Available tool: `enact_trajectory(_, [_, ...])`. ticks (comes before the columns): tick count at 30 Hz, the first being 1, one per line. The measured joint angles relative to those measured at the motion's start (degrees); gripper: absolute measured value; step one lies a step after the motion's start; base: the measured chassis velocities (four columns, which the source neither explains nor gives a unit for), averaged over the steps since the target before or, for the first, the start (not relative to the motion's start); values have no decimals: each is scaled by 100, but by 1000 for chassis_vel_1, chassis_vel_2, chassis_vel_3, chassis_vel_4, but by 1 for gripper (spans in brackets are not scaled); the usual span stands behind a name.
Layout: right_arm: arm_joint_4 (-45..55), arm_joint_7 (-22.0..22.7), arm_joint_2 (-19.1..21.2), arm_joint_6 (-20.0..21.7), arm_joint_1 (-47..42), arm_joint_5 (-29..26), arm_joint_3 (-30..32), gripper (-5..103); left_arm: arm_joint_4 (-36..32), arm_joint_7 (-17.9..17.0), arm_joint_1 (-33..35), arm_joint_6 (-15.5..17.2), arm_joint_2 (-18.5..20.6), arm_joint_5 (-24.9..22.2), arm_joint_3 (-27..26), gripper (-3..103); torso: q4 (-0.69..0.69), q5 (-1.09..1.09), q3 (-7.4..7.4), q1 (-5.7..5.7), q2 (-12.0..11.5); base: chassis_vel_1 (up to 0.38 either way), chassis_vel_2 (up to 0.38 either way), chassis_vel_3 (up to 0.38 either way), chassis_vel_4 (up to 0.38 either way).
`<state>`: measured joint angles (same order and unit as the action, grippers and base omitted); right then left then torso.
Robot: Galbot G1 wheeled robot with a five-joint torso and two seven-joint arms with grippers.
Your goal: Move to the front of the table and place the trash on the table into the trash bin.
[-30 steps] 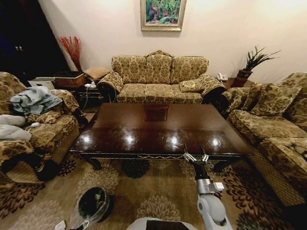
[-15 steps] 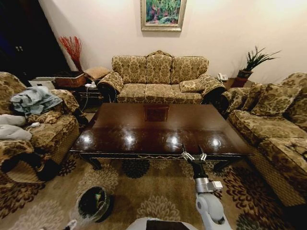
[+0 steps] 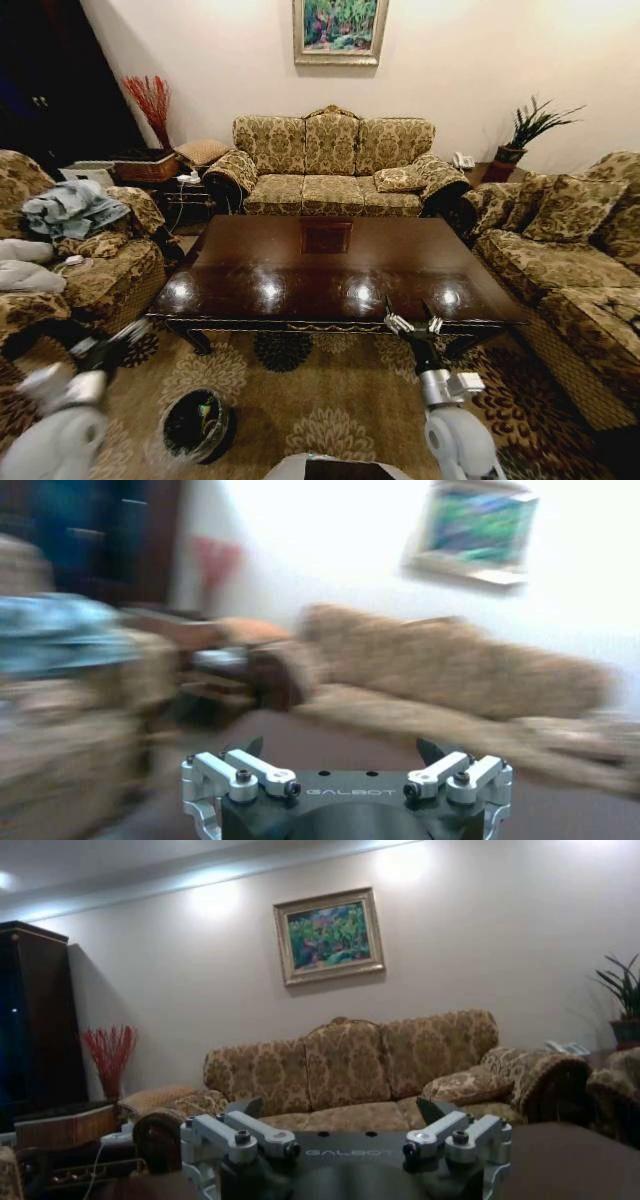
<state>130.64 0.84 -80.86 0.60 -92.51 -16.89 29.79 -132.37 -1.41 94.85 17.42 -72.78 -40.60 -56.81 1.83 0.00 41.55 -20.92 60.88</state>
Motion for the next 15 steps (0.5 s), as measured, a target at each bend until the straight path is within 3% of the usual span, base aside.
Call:
enact_trajectory(4, [288, -38, 177, 190, -105, -192, 9, 100, -289, 184, -118, 6, 94, 186, 635, 100, -1, 1, 0, 0, 0, 0, 0, 0, 0])
enact_trajectory(9, [388, 29, 577, 387, 209, -397, -220, 100, -261, 323, -296, -114, 221, 504, 803, 100, 2, -1, 0, 1, 0, 0, 0, 0, 0])
enact_trajectory(15, [360, 150, 524, 528, 495, -387, -643, 100, -415, 423, -300, -420, 33, 1054, 682, 100, 1, 0, 0, 0, 0, 0, 0, 0, 0])
